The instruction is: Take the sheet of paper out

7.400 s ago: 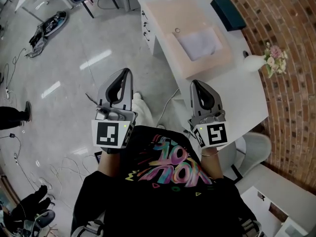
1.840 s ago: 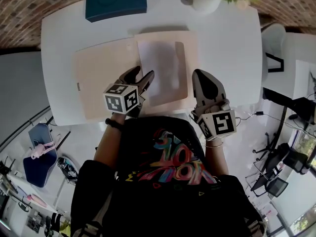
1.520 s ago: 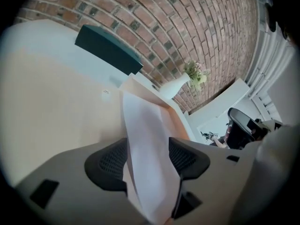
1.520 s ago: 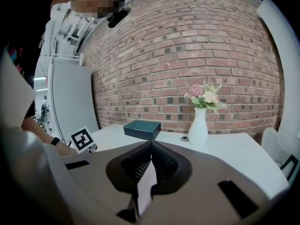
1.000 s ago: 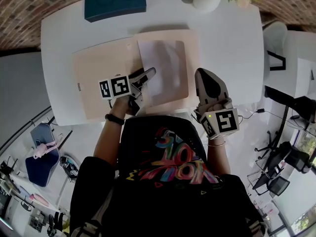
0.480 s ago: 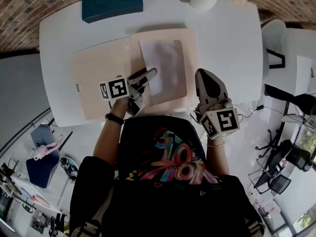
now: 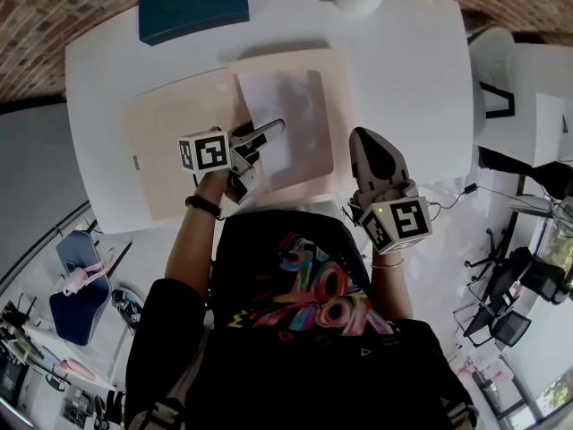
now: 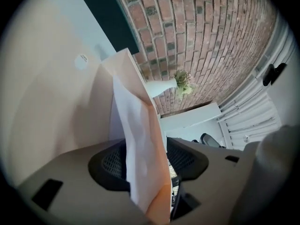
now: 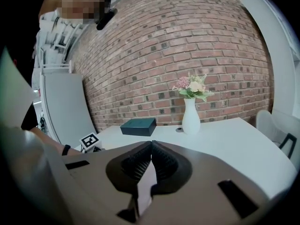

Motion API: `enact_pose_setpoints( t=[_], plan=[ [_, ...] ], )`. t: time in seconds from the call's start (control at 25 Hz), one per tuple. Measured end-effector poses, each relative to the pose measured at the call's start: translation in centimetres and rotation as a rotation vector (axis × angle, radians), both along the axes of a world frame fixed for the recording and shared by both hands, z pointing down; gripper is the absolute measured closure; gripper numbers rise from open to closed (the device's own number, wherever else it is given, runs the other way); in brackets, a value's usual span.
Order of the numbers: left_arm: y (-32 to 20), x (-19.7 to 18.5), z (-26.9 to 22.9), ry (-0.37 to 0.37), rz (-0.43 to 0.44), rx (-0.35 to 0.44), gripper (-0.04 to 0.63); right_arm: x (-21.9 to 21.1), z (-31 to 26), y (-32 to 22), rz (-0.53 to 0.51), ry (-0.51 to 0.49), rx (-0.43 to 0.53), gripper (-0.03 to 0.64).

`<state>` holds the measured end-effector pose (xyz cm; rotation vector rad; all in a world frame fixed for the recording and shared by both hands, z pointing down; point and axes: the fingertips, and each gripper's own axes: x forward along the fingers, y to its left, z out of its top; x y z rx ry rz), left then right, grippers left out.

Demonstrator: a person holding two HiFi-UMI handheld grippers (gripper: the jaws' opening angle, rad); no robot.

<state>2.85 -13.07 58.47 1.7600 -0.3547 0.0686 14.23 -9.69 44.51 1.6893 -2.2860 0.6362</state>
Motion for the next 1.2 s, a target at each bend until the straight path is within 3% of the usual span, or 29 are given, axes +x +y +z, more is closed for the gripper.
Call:
enact_pose_setpoints(
  t=[0.24, 0.32, 0.4, 0.48, 0.8, 1.2],
  plan=[
    [1.1, 2.0, 0.2, -0.003, 0.052, -0.003, 0.367, 0.5, 0.1, 0.2, 0.014, -0.006, -0.009, 0.595],
    [1.1, 2.3, 0.7, -0.037, 0.052, 0.004, 0.434, 0.8, 0.3, 0.2, 0.015, -0.006, -0.010, 0.595],
    [1.0, 2.1, 1.3, -0.087, 0.038, 0.013, 0.544, 1.0, 0.3, 0.3, 0.013, -0.006, -0.012, 0.597],
    [1.0, 1.9, 1.5, -0.106, 0.028, 0.012, 0.569, 1.0, 0.3, 0.3, 0.011, -0.007, -0.014, 0.597],
    [0.8, 1.1, 0.6, -0.059, 0.009, -0.001, 0.572, 0.1, 0.2, -0.2, -0.017, -0.006, -0.013, 0.597],
    [0.0, -3.4, -0.8, -0.041, -0.085, 0.005, 0.572, -2.8, 0.0, -1.9, -0.106, -0.007, -0.011, 0.597]
  ],
)
